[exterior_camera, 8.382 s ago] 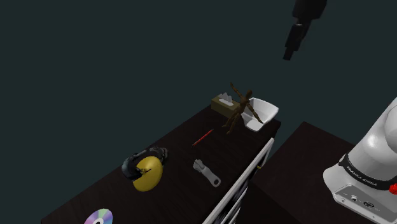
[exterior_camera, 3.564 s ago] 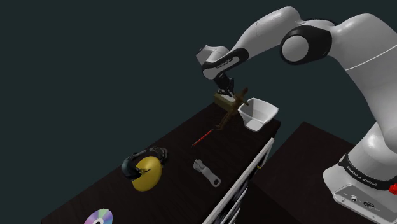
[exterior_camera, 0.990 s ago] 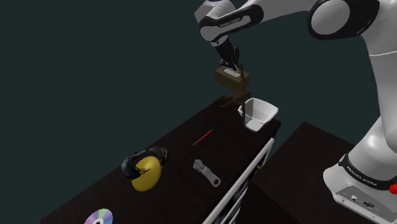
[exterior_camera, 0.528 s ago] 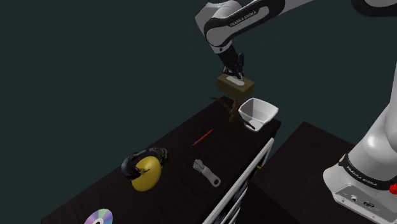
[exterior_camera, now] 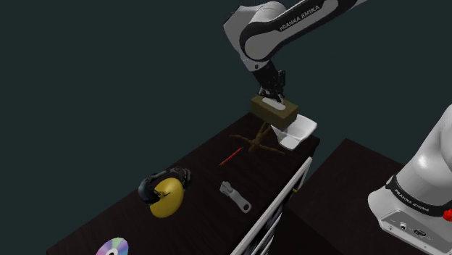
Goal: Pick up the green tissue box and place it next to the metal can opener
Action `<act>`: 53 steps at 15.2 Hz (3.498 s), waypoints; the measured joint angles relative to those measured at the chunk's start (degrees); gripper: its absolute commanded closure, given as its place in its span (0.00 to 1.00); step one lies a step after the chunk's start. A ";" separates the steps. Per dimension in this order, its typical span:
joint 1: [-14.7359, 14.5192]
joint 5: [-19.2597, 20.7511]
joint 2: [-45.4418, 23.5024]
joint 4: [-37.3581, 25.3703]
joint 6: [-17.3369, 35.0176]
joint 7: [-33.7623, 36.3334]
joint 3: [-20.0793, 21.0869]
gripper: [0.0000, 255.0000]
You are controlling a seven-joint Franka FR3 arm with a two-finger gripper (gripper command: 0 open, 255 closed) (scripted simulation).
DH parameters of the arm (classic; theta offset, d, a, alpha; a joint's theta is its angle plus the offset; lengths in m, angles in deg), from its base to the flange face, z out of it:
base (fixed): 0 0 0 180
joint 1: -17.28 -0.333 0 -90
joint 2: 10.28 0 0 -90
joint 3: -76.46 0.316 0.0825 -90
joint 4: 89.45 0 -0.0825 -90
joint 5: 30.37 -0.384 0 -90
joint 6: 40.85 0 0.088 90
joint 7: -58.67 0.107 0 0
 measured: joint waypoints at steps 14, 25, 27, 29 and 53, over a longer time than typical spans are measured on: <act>-2.85 -2.69 3.77 11.76 6.16 7.03 2.76 1.00; -2.69 -1.17 -1.50 14.15 13.39 9.38 2.33 1.00; -2.78 -0.95 -2.51 14.43 14.56 9.98 2.33 1.00; -2.73 -0.60 -3.47 14.86 15.87 10.39 2.21 1.00; -3.13 2.81 -14.28 14.74 25.83 14.92 0.99 0.00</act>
